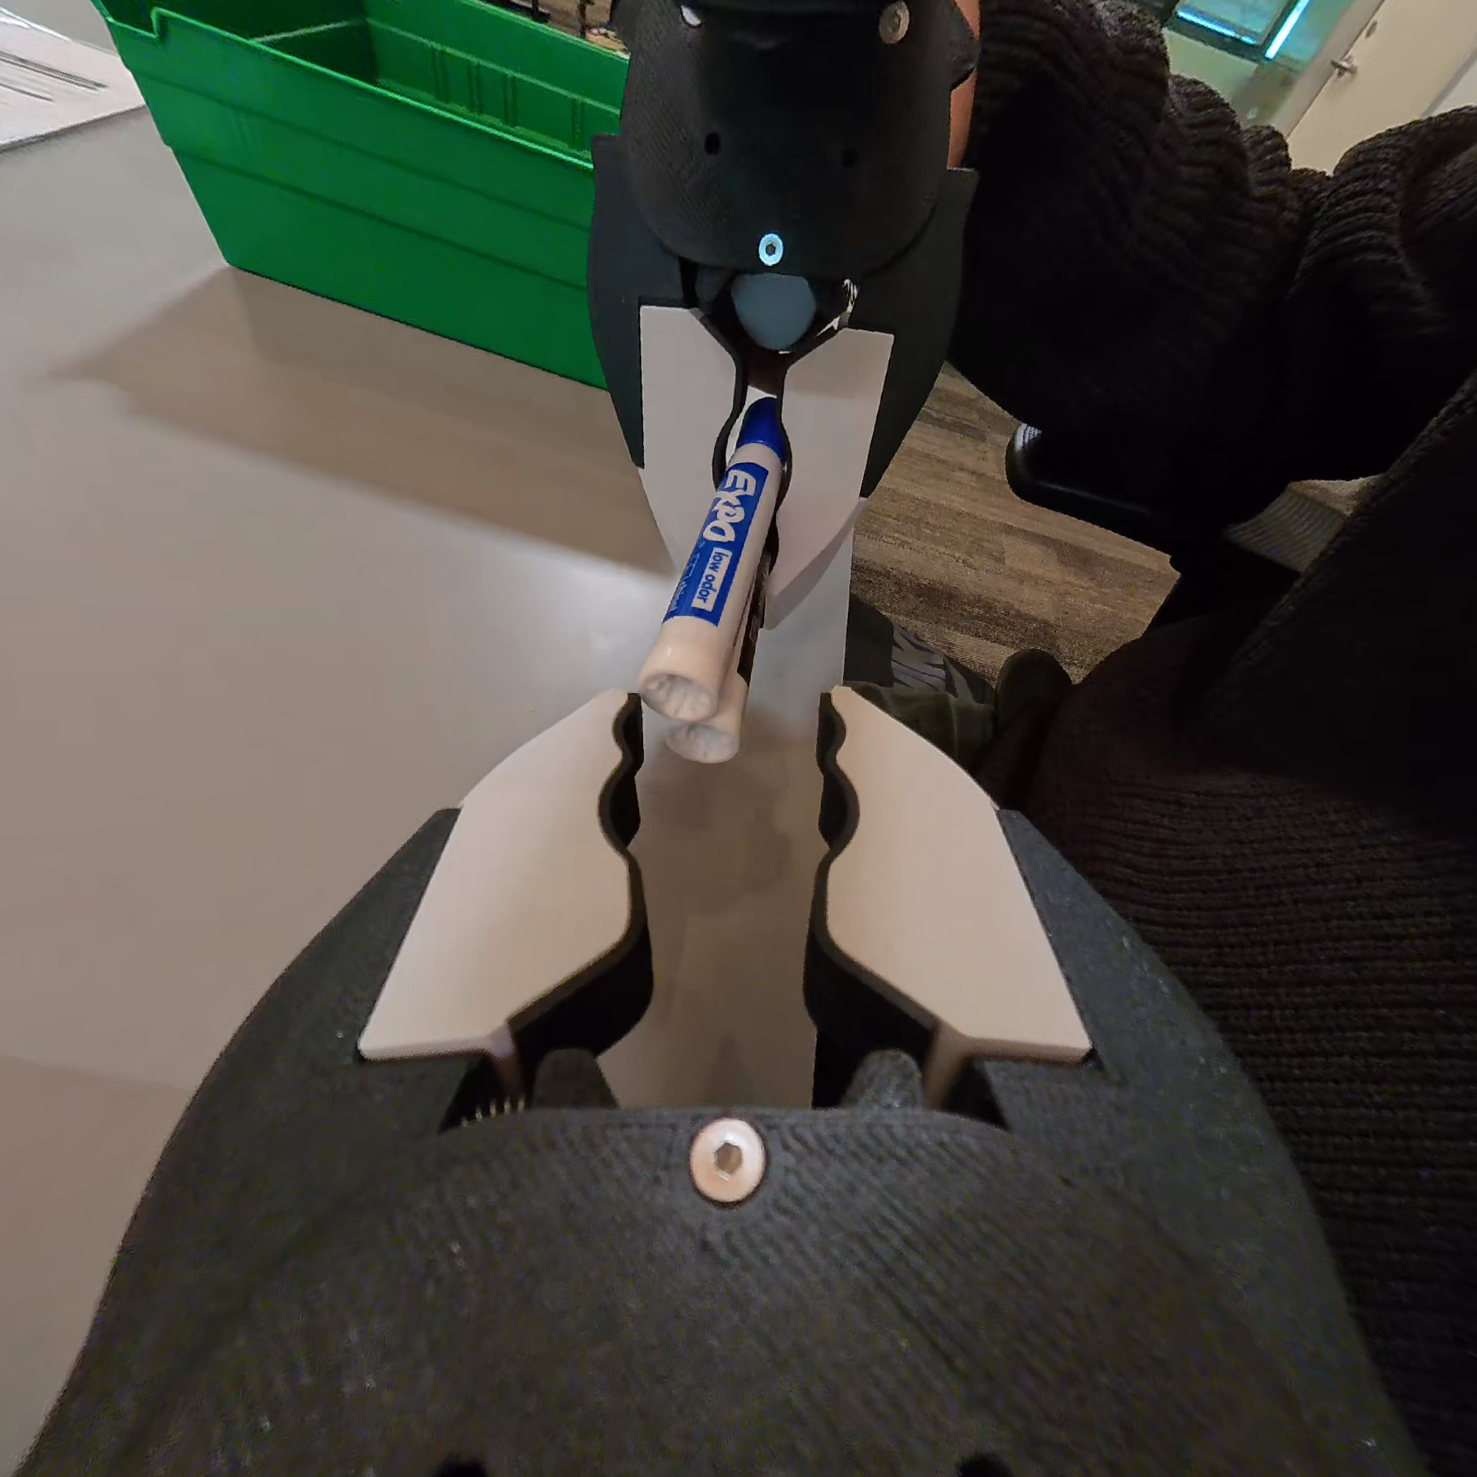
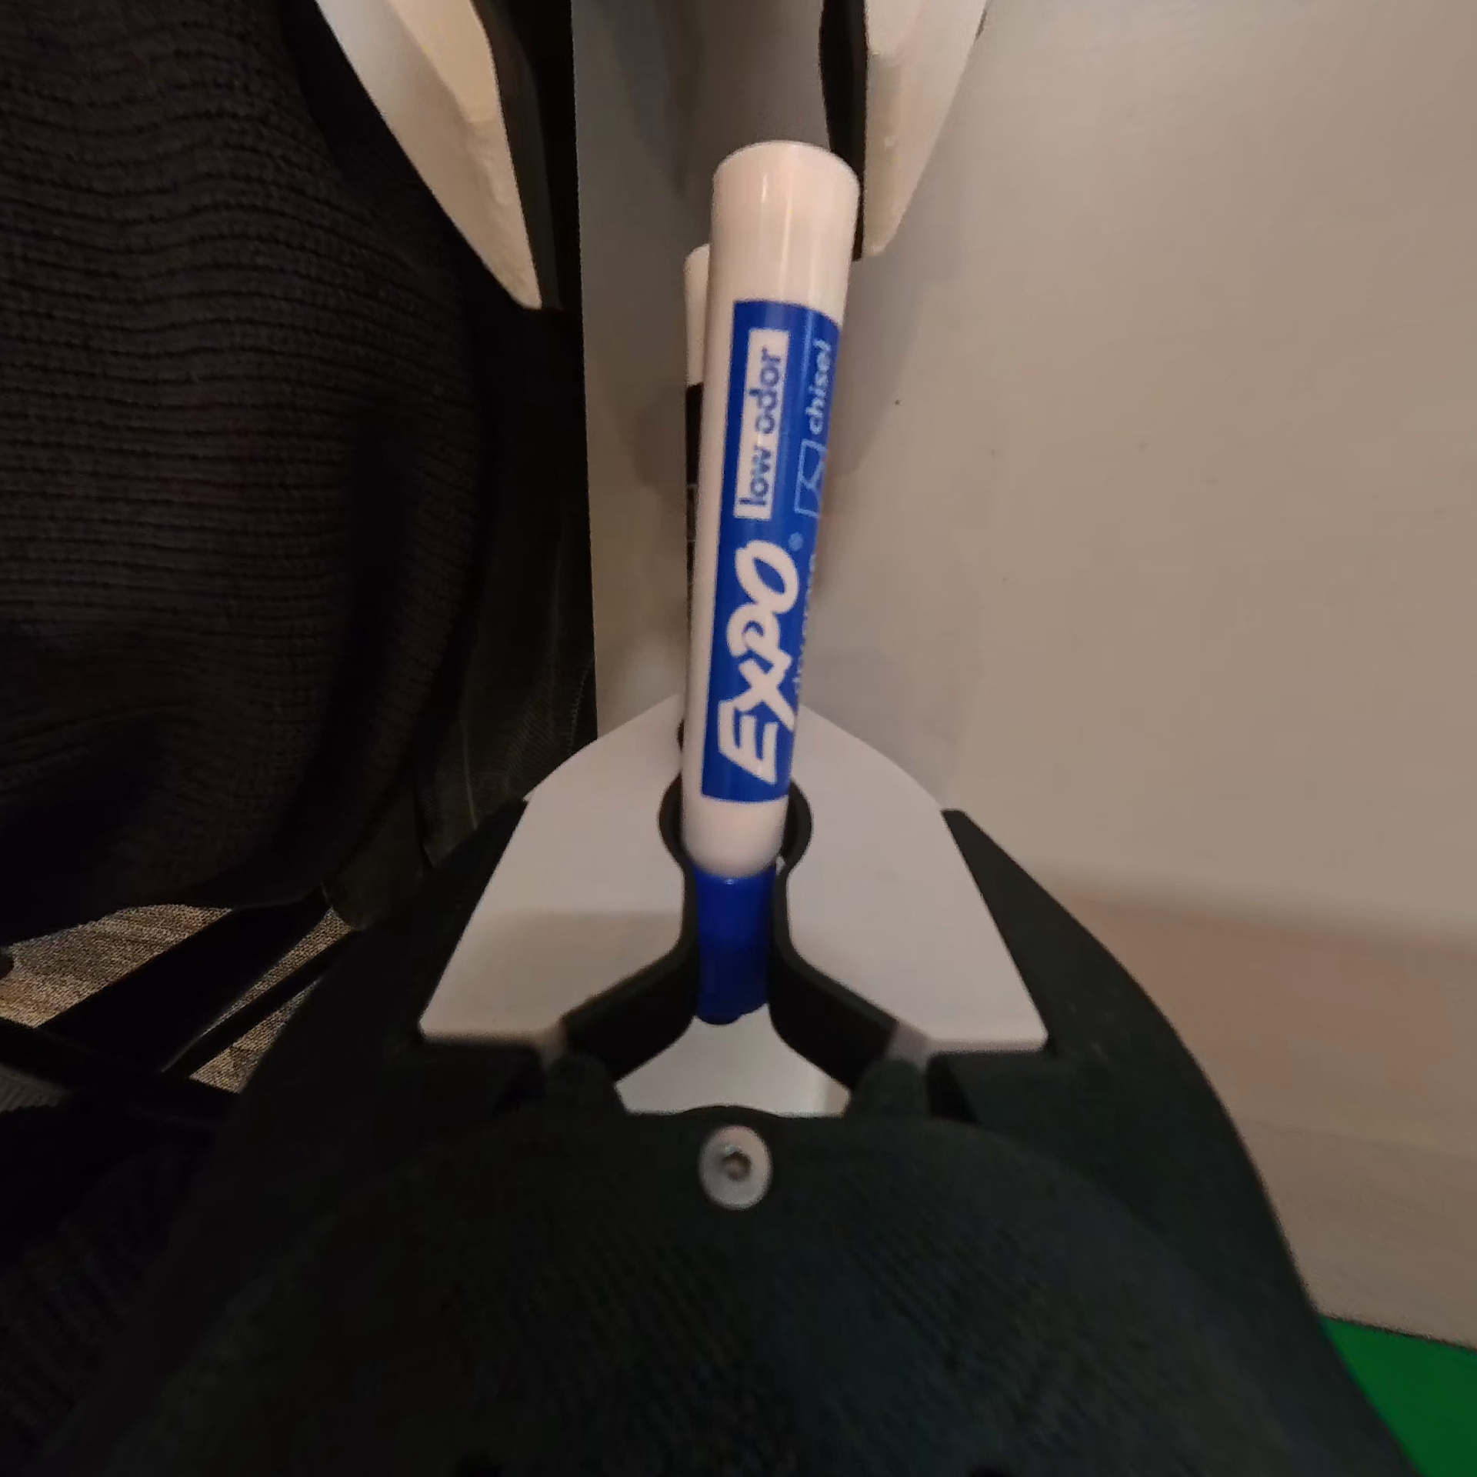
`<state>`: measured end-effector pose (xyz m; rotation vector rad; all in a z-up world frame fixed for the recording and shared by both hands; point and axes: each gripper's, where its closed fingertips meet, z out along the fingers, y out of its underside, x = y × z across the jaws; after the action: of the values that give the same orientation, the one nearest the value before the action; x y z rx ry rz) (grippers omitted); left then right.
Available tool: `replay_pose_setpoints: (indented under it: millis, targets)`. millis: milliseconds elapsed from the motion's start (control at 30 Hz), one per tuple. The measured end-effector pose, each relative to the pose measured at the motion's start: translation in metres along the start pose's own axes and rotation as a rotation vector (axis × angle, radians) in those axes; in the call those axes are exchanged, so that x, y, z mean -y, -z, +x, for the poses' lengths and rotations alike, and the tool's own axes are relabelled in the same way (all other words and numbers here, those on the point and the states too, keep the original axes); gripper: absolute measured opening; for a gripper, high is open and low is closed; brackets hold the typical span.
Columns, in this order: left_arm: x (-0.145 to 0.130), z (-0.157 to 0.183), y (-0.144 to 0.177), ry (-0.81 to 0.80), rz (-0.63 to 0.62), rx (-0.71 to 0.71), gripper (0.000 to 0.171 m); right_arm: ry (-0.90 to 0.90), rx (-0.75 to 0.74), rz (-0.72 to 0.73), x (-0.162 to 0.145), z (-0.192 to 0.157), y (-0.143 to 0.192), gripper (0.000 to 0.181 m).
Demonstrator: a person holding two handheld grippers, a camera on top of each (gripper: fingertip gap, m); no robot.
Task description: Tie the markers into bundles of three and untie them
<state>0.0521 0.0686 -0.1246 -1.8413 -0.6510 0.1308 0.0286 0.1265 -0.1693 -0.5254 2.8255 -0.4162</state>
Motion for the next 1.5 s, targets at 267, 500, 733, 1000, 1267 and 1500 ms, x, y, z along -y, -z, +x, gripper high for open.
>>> replay_pose_setpoints:
  millis: [267,500,733,1000,1267,1500]
  targets:
    - [-0.0003,0.0023,-0.0003,-0.015,-0.002,-0.007,0.043,-0.001,-0.002,0.0,-0.0002,0.0008,0.0004,0.015]
    - [-0.0018,0.003,-0.001,-0.02,-0.01,-0.009,0.045,0.0,-0.003,0.0,0.0002,0.0012,0.0006,0.015]
    - [-0.0013,0.0041,-0.0009,-0.028,-0.005,-0.011,0.044,-0.001,-0.006,-0.001,0.0,0.0018,0.0015,0.015]
    - [-0.003,0.0051,-0.0019,-0.038,-0.015,-0.011,0.046,0.0,-0.007,-0.003,0.0003,0.0021,0.0014,0.014]
    - [-0.0035,0.0047,-0.0024,-0.046,-0.018,-0.005,0.045,0.0,-0.01,-0.004,0.0004,0.0026,0.0015,0.014]
    - [-0.004,0.0048,-0.0028,-0.049,-0.02,-0.004,0.047,0.0,-0.012,-0.007,0.0,0.0028,0.0017,0.014]
